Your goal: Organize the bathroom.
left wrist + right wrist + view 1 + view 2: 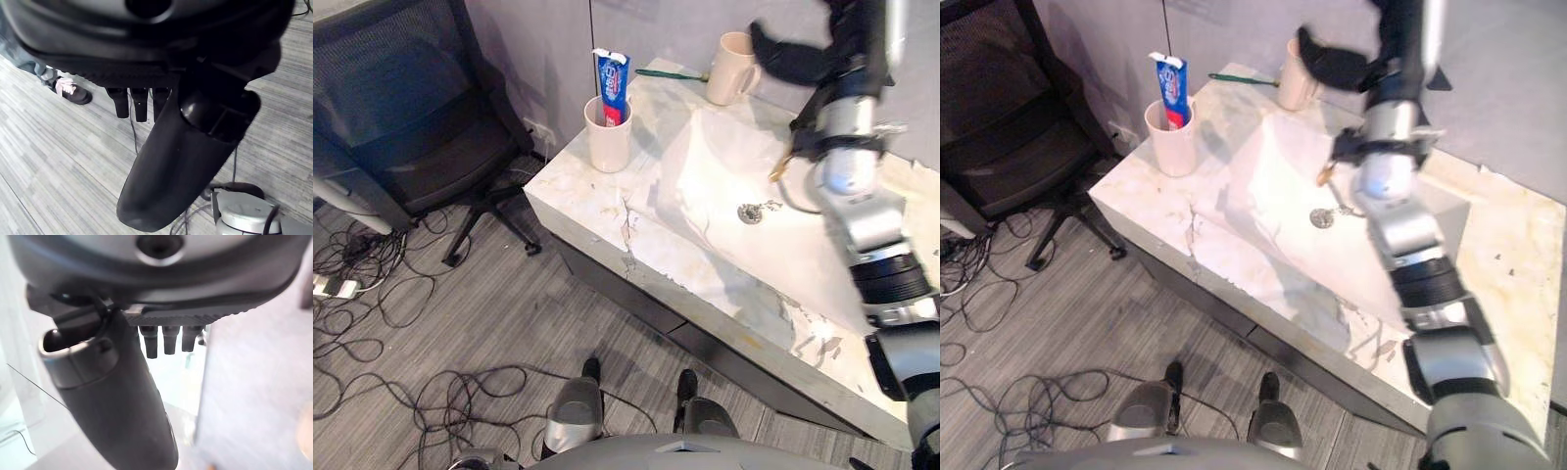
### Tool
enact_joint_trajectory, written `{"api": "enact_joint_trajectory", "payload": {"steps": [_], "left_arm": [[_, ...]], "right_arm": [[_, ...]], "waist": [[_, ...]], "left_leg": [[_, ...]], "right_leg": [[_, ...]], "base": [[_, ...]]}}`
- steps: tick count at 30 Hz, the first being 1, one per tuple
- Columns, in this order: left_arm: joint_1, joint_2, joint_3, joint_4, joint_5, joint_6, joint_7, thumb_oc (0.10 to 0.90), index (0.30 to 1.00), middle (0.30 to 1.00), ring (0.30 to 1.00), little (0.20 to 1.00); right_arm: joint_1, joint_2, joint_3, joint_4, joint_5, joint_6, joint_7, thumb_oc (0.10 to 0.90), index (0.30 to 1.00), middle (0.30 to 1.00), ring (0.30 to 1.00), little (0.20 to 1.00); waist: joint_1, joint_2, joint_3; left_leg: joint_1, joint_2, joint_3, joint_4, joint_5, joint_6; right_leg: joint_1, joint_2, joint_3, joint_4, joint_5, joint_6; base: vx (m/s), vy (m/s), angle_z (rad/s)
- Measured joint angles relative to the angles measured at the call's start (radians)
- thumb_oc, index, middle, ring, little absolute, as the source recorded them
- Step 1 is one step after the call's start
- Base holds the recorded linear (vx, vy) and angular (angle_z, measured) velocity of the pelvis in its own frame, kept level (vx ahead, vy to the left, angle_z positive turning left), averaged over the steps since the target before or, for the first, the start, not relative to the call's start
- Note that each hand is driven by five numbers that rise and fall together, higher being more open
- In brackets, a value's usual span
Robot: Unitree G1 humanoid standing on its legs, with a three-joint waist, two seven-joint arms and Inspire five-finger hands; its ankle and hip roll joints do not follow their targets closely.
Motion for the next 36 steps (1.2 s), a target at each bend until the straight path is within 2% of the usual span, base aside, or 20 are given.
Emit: {"api": "enact_joint_trajectory", "payload": {"steps": [2,6,9,10,13,15,17,18,20,21,22,26,31,36], "left_arm": [[0.003,0.002,0.009,-0.006,-0.001,-0.028,0.004,0.800,0.900,0.900,0.900,0.900],[0.008,0.012,0.005,-0.012,-0.002,-0.044,0.006,0.800,0.900,0.900,0.900,0.900],[0.006,0.012,0.003,-0.020,-0.005,-0.049,0.005,0.800,0.900,0.900,0.900,0.900],[0.004,0.013,-0.004,-0.020,-0.008,-0.051,0.005,0.800,0.900,0.900,0.900,0.900],[0.016,0.010,-0.005,-0.020,-0.023,-0.052,0.004,0.800,0.900,0.900,0.900,0.900],[0.033,0.011,-0.003,-0.020,-0.048,-0.056,0.004,0.800,0.900,0.900,0.900,0.900],[0.042,0.009,-0.005,-0.020,-0.050,-0.063,0.002,0.800,0.900,0.900,0.900,0.900],[0.062,0.006,-0.004,-0.018,-0.055,-0.066,0.001,0.800,0.900,0.900,0.900,0.900],[0.061,0.011,-0.001,-0.018,-0.058,-0.069,0.003,0.800,0.900,0.900,0.900,0.900],[0.065,0.013,0.000,-0.018,-0.058,-0.071,0.003,0.800,0.900,0.900,0.900,0.900],[0.075,0.011,-0.002,-0.019,-0.061,-0.070,0.001,0.800,0.900,0.900,0.900,0.900],[0.073,0.008,0.005,-0.005,-0.082,-0.075,-0.005,0.800,0.900,0.900,0.900,0.900],[0.064,0.011,0.009,-0.004,-0.083,-0.093,-0.023,0.800,0.900,0.900,0.900,0.900],[0.055,0.012,0.008,0.010,-0.086,-0.091,-0.033,0.800,0.900,0.900,0.900,0.900]], "right_arm": [[0.002,-0.126,-0.050,0.007,0.039,0.002,-0.021,0.800,0.900,0.900,0.900,0.900],[0.004,-0.179,-0.156,0.046,0.041,0.004,-0.110,0.800,0.900,0.900,0.900,0.900],[0.032,-0.242,-0.193,0.120,0.036,0.027,-0.164,0.800,0.900,0.900,0.900,0.900],[0.084,-0.292,-0.222,0.180,0.018,0.033,-0.190,0.800,0.900,0.900,0.900,0.900],[0.145,-0.295,-0.314,0.267,-0.002,0.075,-0.272,0.800,0.900,0.900,0.900,0.900],[0.269,-0.303,-0.409,0.338,-0.003,0.077,-0.332,0.800,0.900,0.900,0.900,0.900],[0.297,-0.303,-0.434,0.369,0.000,0.098,-0.364,0.800,0.900,0.900,0.900,0.900],[0.344,-0.303,-0.489,0.408,0.001,0.118,-0.413,0.800,0.900,0.900,0.900,0.900],[0.503,-0.307,-0.594,0.442,0.000,0.101,-0.428,0.800,0.900,0.900,0.900,0.900],[0.537,-0.306,-0.612,0.471,0.003,0.105,-0.431,0.800,0.900,0.900,0.900,0.900],[0.538,-0.300,-0.622,0.494,0.024,0.130,-0.441,0.800,0.900,0.900,0.900,0.900],[0.665,-0.222,-0.794,0.518,0.110,0.148,-0.516,0.800,0.900,0.900,0.900,0.900],[0.710,-0.189,-0.819,0.584,0.154,0.166,-0.543,0.800,0.900,0.900,0.900,0.900],[0.733,-0.189,-0.824,0.745,0.203,0.183,-0.533,0.800,0.900,0.900,0.900,0.900]], "waist": [[-0.007,-0.017,-0.014],[-0.051,-0.045,-0.046],[-0.072,-0.048,-0.069],[-0.075,-0.049,-0.083],[-0.099,-0.045,-0.089],[-0.105,-0.039,-0.094],[-0.113,-0.035,-0.096],[-0.144,-0.019,-0.102],[-0.148,-0.012,-0.106],[-0.145,-0.012,-0.106],[-0.147,-0.015,-0.104],[-0.188,-0.001,-0.112],[-0.219,0.005,-0.119],[-0.217,0.001,-0.124]], "left_leg": [[0.016,0.000,0.007,-0.016,0.000,0.000],[0.031,0.002,0.025,-0.025,-0.002,0.000],[0.033,0.003,0.042,-0.024,-0.011,0.004],[0.031,0.001,0.047,-0.033,-0.010,0.005],[0.041,0.001,0.062,-0.041,-0.011,0.005],[0.047,0.003,0.067,-0.046,-0.011,0.005],[0.048,0.004,0.072,-0.049,-0.012,0.005],[0.048,0.004,0.076,-0.060,-0.011,0.003],[0.054,0.010,0.082,-0.070,-0.010,0.002],[0.061,0.011,0.082,-0.079,-0.008,0.000],[0.072,0.012,0.093,-0.089,-0.007,-0.002],[0.108,0.014,0.123,-0.134,0.000,-0.004],[0.149,0.012,0.144,-0.187,0.014,-0.004],[0.153,0.013,0.147,-0.201,0.023,-0.012]], "right_leg": [[0.010,0.004,0.001,-0.011,0.001,0.000],[0.013,0.007,0.014,-0.020,0.004,-0.001],[0.013,0.007,0.030,-0.038,0.008,-0.003],[0.013,0.005,0.032,-0.048,0.010,-0.004],[0.009,0.007,0.051,-0.053,0.015,-0.003],[0.014,0.010,0.056,-0.063,0.020,0.004],[0.012,0.011,0.059,-0.067,0.021,0.003],[0.010,0.012,0.060,-0.080,0.029,0.005],[0.014,0.019,0.066,-0.086,0.034,0.005],[0.015,0.021,0.067,-0.085,0.034,0.005],[0.012,0.024,0.078,-0.087,0.034,0.005],[0.018,0.029,0.102,-0.103,0.034,0.005],[0.030,0.033,0.121,-0.121,0.034,0.006],[0.021,0.036,0.122,-0.121,0.038,0.010]], "base": [[0.01,0.016,-0.07],[0.01,0.019,-0.15],[-0.03,0.021,-0.16],[-0.01,0.033,-0.14],[-0.02,0.031,-0.14],[-0.02,0.016,-0.12],[-0.01,0.010,-0.11],[-0.01,0.010,-0.07],[0.00,0.000,0.00],[0.00,0.004,-0.16],[-0.01,0.004,-0.34],[0.01,0.025,-0.24],[0.00,0.018,-0.12],[0.00,0.001,-0.01]]}}
